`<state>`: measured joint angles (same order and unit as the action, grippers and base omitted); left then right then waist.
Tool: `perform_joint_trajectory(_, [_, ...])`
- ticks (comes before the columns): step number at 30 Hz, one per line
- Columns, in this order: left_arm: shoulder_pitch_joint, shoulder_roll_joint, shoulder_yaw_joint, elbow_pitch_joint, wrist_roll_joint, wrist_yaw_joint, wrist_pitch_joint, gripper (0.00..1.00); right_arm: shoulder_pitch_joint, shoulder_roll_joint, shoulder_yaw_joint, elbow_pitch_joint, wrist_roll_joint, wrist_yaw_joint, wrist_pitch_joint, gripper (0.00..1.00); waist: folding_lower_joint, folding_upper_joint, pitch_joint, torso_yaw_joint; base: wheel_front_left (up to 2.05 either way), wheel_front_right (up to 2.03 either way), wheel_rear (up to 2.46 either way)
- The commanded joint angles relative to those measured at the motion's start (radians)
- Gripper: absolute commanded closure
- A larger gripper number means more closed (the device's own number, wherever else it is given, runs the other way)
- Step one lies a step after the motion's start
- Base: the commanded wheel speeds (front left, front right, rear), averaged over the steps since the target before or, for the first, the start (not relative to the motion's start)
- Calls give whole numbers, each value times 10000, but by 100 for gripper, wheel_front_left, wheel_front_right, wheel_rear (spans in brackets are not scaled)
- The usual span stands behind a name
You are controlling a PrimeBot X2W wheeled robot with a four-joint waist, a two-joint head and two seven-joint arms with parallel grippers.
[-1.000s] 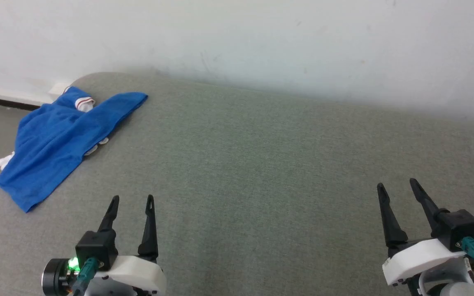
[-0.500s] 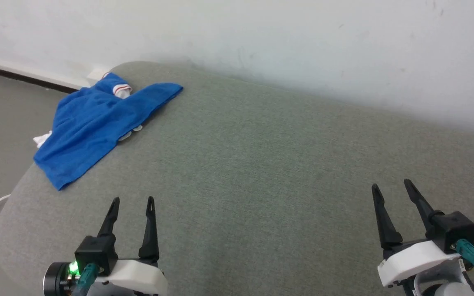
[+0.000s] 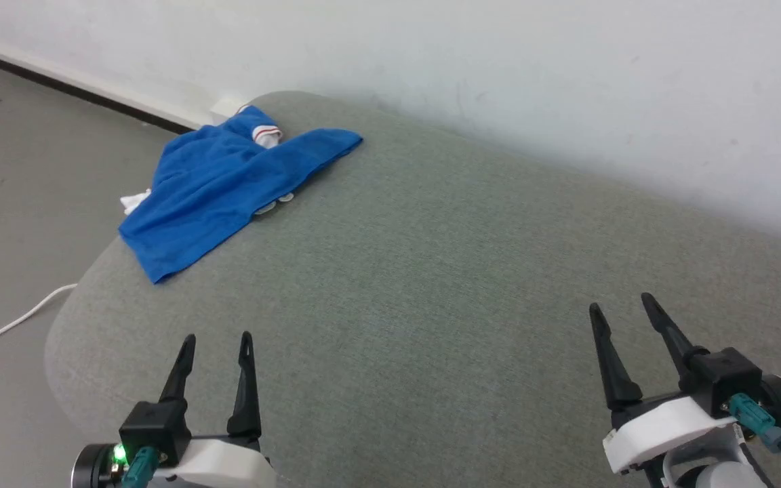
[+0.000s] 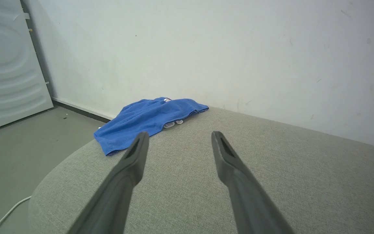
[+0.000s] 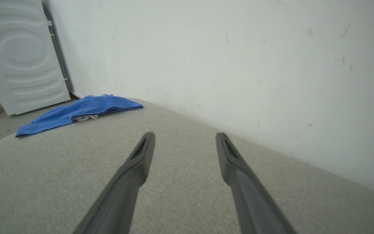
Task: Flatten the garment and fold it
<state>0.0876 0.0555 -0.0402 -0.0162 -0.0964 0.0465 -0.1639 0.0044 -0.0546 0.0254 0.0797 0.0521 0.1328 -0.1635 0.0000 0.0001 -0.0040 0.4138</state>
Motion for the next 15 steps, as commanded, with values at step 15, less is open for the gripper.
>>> perform_joint_trajectory(15, [454, -41, -96, -55, -245, 325, -425, 0, -268, 33, 582, 346, 176, -16, -312, 0, 0, -1, -104, 1110, 0, 0, 0])
